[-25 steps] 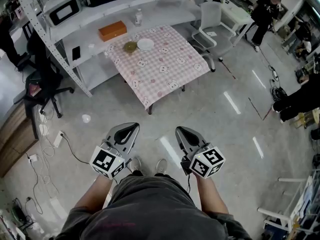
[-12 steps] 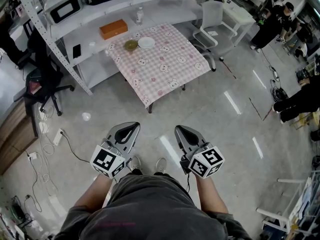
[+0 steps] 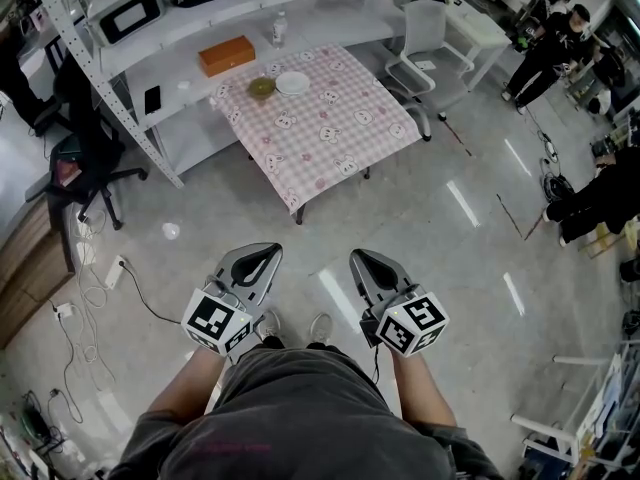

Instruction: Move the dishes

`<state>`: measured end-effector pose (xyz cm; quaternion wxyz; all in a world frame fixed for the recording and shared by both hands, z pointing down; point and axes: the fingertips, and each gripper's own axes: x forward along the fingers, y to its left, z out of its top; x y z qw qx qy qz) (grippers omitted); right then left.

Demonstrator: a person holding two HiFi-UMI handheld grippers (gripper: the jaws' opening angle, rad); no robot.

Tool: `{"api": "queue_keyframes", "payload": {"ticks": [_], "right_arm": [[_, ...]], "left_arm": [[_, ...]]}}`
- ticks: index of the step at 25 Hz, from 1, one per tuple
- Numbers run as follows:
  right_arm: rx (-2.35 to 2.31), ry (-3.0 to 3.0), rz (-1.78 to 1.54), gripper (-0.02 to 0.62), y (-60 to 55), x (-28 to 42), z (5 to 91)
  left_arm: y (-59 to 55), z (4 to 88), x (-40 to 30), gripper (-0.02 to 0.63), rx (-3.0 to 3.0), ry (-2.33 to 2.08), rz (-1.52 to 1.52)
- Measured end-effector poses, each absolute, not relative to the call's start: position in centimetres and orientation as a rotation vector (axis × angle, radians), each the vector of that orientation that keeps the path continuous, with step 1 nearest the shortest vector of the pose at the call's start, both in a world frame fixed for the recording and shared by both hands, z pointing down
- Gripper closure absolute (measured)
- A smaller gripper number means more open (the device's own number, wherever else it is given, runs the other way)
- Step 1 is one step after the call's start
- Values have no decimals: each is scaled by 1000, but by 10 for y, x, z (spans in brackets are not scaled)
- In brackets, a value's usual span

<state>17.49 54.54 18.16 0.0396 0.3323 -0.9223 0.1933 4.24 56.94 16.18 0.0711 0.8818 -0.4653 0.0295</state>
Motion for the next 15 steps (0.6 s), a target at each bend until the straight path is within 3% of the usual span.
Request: {"api": "queue_keyframes", "payload": {"ticks": [15], "right_arm": [[1029,-2815,578,601,544,170,182]], "left_arm": [[570,165,39,569,2645,-1405,92]]}}
